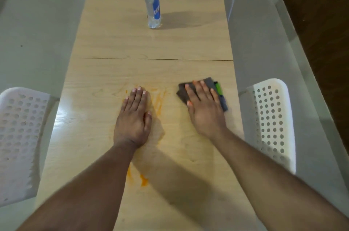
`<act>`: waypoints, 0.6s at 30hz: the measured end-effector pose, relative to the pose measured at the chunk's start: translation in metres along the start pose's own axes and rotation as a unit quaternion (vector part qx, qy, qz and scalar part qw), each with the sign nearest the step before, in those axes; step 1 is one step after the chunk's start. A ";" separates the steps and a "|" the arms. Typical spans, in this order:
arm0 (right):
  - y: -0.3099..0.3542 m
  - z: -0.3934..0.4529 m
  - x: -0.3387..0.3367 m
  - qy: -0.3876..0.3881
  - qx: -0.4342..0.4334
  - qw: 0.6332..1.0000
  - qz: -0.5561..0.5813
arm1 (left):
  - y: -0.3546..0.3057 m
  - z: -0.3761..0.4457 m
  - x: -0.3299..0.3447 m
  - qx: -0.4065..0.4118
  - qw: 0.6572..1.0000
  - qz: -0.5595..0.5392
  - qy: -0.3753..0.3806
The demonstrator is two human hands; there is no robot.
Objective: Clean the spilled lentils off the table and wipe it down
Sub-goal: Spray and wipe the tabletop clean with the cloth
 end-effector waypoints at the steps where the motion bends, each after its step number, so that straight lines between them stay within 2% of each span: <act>1: 0.001 0.029 0.000 -0.003 0.013 1.000 0.008 | 0.002 0.002 0.002 -0.002 1.000 0.002 0.002; 5: 0.035 0.083 0.007 0.007 0.031 0.999 0.023 | 0.002 0.000 0.004 -0.001 1.000 0.011 0.007; 8: 0.067 0.043 0.010 0.024 -0.052 0.998 0.020 | 0.002 0.002 0.001 -0.002 1.000 0.004 0.004; 11: 0.056 -0.011 0.008 0.056 -0.104 0.993 0.014 | 0.002 0.002 0.002 -0.003 1.000 0.002 0.006; 14: 0.020 -0.008 0.003 0.052 -0.081 0.995 0.004 | 0.001 0.002 0.003 0.001 1.000 0.006 0.005; 18: 0.002 0.073 -0.002 0.009 0.002 1.000 0.009 | 0.004 0.002 0.004 -0.003 1.000 0.011 0.006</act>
Point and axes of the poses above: each hand's wrist, its own z-axis towards the middle knuckle, its own x-axis out of the palm, y = z × x, the point moved 5 cm from there along z, towards the middle knuckle, and after that the axes turned 5 degrees about z, right-handed, at the moved point
